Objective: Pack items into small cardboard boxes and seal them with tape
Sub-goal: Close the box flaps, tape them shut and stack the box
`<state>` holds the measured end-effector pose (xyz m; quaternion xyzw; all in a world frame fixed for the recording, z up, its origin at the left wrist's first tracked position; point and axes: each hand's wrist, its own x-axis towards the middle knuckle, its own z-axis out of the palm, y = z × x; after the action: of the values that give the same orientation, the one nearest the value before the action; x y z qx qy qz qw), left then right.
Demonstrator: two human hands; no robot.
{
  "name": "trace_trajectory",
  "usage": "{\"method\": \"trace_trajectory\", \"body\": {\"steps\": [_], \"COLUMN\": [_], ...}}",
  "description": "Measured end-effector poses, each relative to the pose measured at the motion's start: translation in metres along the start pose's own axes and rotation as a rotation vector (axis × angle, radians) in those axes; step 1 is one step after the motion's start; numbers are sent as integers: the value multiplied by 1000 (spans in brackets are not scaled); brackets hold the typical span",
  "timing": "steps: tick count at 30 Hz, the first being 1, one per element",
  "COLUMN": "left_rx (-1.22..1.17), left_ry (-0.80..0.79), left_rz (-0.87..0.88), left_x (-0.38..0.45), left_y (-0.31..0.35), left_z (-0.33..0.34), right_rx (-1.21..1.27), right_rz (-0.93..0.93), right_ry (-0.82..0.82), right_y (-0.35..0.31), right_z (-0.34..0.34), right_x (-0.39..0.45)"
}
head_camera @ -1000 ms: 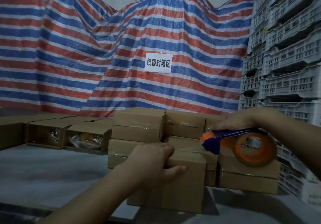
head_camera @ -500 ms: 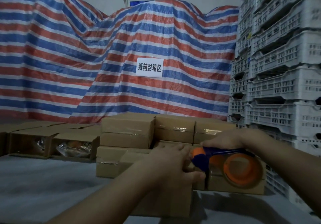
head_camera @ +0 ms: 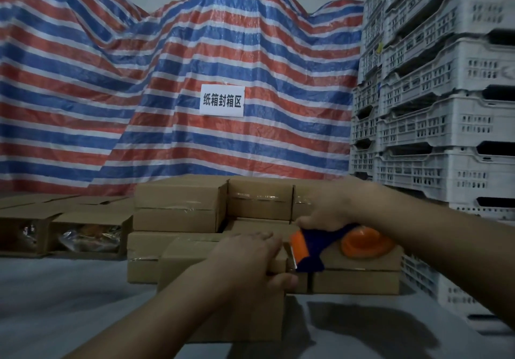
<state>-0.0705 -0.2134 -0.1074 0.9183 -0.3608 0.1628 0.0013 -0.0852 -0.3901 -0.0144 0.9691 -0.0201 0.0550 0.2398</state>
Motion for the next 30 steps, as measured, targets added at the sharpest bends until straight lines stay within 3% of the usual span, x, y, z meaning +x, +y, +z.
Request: {"method": "trace_trajectory", "body": {"steps": [5, 9, 12, 19, 24, 30], "left_rx": [-31, -79, -62, -37, -26, 140], "left_ry": [-44, -26, -9, -25, -90, -123], "left_rz": [-1, 1, 23, 24, 23, 20], "left_x": [0, -4, -7, -6, 1, 19], "left_y": [2, 3, 4, 3, 1, 12], "left_z": [-3, -6, -6, -5, -10, -14], "right_rx": [-427, -804, -662, -253, 87, 173], "right_rz": [-10, -98, -37, 46, 47, 44], "right_ry": [19, -136, -185, -5, -54, -95], "right_y": [-34, -59, -46, 7, 19, 29], "right_z": [-31, -1, 33, 75, 103, 109], "right_x": [9, 17, 11, -12, -20, -19]}}
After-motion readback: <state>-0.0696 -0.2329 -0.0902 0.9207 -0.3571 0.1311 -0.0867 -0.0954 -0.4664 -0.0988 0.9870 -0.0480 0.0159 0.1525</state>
